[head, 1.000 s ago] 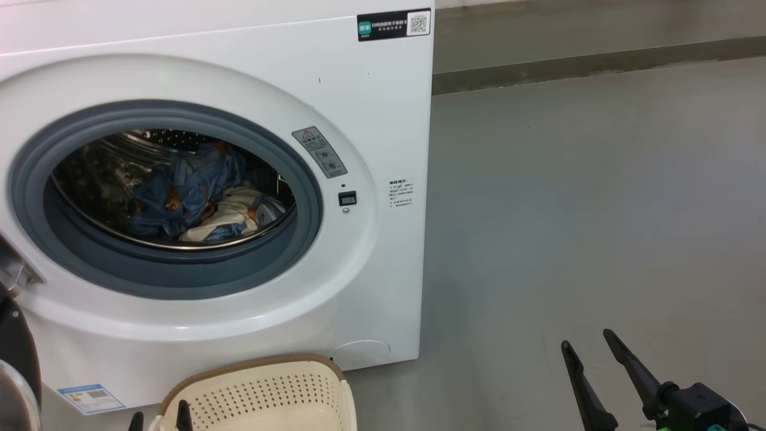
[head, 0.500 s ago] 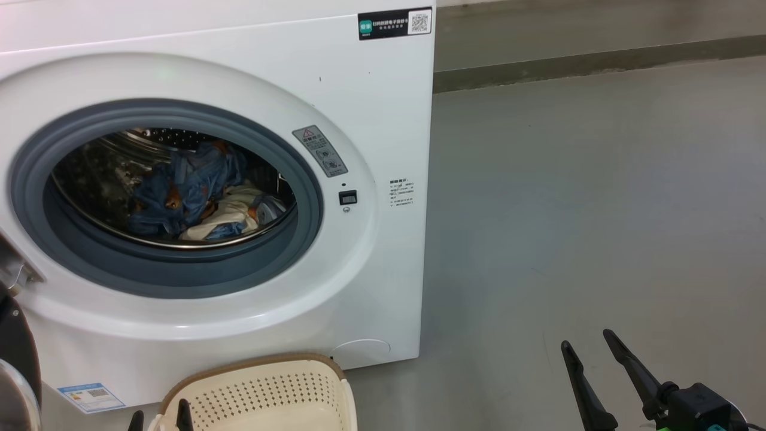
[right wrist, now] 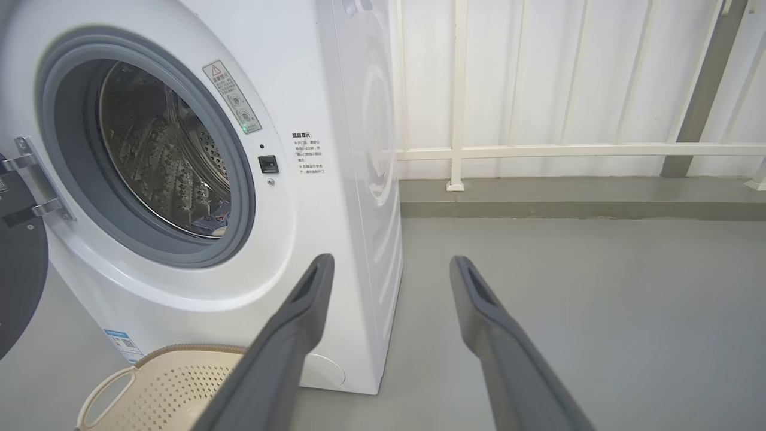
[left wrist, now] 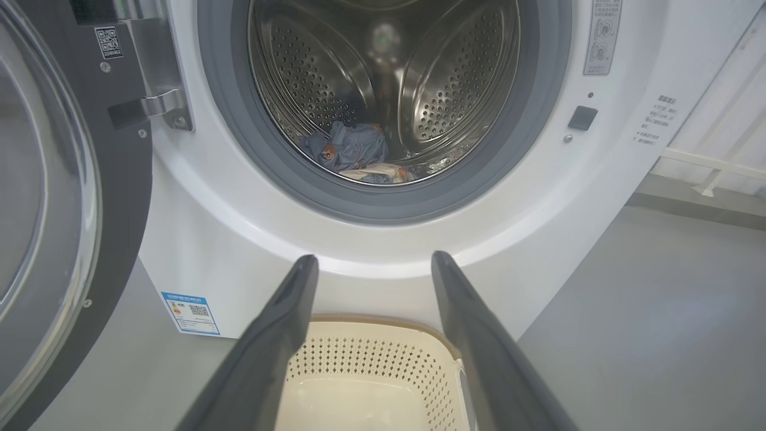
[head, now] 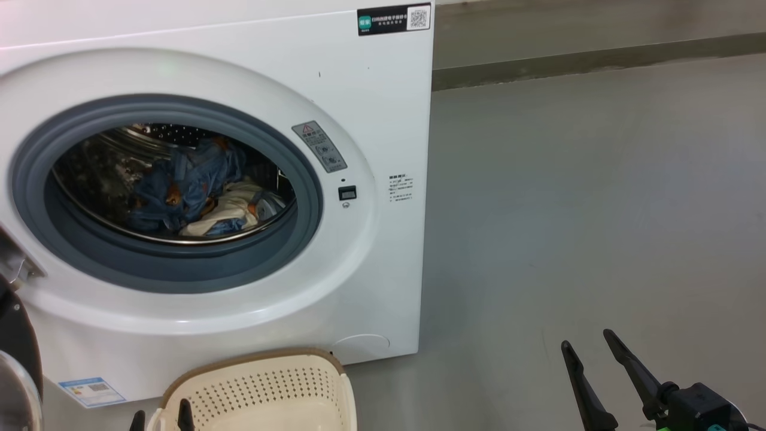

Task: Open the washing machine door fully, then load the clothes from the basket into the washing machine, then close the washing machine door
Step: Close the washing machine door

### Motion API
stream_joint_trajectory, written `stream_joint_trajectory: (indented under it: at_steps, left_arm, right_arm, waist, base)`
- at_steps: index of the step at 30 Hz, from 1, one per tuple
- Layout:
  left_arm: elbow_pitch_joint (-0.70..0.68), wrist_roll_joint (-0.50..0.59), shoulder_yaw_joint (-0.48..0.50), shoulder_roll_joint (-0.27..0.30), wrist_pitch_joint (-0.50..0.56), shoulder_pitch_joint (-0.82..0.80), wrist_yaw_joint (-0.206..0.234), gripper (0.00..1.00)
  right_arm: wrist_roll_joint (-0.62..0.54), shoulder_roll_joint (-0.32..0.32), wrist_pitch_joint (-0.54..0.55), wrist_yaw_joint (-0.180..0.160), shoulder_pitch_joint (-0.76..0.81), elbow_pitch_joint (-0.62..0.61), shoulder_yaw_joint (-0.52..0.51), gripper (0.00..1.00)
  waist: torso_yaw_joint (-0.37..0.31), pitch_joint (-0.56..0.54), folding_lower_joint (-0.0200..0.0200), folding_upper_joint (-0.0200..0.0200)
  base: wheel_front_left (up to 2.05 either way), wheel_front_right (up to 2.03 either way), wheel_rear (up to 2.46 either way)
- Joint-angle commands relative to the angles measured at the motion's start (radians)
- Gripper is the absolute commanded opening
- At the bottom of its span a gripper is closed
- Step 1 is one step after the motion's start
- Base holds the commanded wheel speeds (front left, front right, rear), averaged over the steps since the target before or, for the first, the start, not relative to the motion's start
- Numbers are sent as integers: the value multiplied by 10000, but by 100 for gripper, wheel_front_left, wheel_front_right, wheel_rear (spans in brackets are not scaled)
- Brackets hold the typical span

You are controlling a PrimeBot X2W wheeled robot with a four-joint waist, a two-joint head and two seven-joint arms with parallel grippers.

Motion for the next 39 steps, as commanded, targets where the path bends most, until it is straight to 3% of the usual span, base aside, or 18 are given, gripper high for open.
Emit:
stream_joint_trajectory:
  at_steps: [1, 15, 29, 39]
  left_arm:
    - [-252, -42, 282, 87, -63, -245, 83, 100]
    - [-280, -48, 257, 87, -63, -266, 89, 100]
    - [-256, -41, 245, 87, -63, -305, 73, 100]
    - [-246, 28, 302, 87, -63, -302, 22, 100]
  right_arm:
    - [-22, -137, -48, 14, -105, -259, 229, 100]
    - [-21, -104, -48, 14, -126, -251, 220, 100]
    - [-44, -51, -48, 14, -119, -245, 186, 100]
    - [-53, -102, -48, 14, -160, -263, 190, 100]
  waist:
    - [2, 6, 0, -1]
    - [6, 45, 0, -1]
    - [71, 64, 0, -1]
    - [829, 8, 0, -1]
  base:
    - [-108, 108, 0]
    - [-145, 145, 0]
    - [-19, 19, 0]
    - [0, 0, 0]
